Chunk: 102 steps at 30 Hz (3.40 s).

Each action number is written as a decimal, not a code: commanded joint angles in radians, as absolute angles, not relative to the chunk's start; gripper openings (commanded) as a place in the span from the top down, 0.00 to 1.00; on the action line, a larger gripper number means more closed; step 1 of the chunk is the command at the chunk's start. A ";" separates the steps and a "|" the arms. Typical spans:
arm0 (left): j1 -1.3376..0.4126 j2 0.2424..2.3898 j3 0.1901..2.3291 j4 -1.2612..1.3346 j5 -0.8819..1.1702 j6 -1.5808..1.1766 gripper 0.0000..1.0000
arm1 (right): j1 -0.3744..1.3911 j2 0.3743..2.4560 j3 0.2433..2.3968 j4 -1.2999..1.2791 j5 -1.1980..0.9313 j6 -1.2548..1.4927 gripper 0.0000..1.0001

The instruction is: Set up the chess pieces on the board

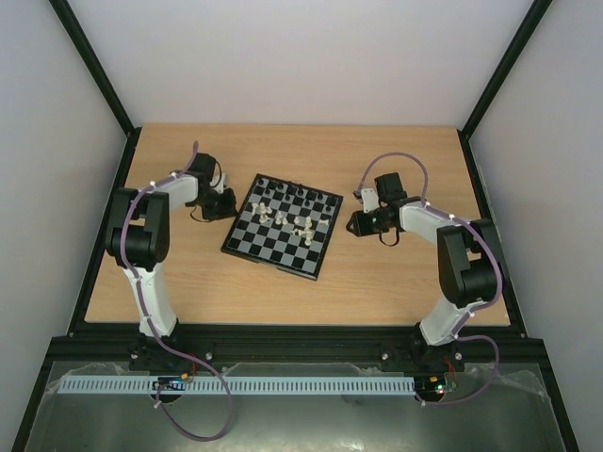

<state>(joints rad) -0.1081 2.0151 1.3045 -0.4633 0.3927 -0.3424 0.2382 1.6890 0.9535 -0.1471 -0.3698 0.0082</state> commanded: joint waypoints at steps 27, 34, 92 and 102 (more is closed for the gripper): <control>-0.359 1.834 0.995 -0.439 0.419 -0.362 0.96 | 0.209 1.812 1.012 -0.251 -0.373 0.017 0.77; -0.391 1.783 0.977 -0.454 0.418 -0.382 0.96 | 0.210 1.804 1.007 -0.264 -0.390 0.009 0.78; -0.544 1.109 0.833 0.105 -0.163 -0.265 0.01 | 0.433 1.583 1.239 -0.426 -0.312 -0.293 0.52; -0.435 1.124 0.818 -0.043 -0.332 -0.403 0.03 | 0.581 1.798 1.403 -0.502 -0.228 -0.325 0.64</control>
<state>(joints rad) -0.4465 1.1130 0.8158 0.0139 -0.2039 -0.3347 0.5442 1.7313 1.3354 -0.4133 -0.2665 -0.3077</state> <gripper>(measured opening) 0.973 0.380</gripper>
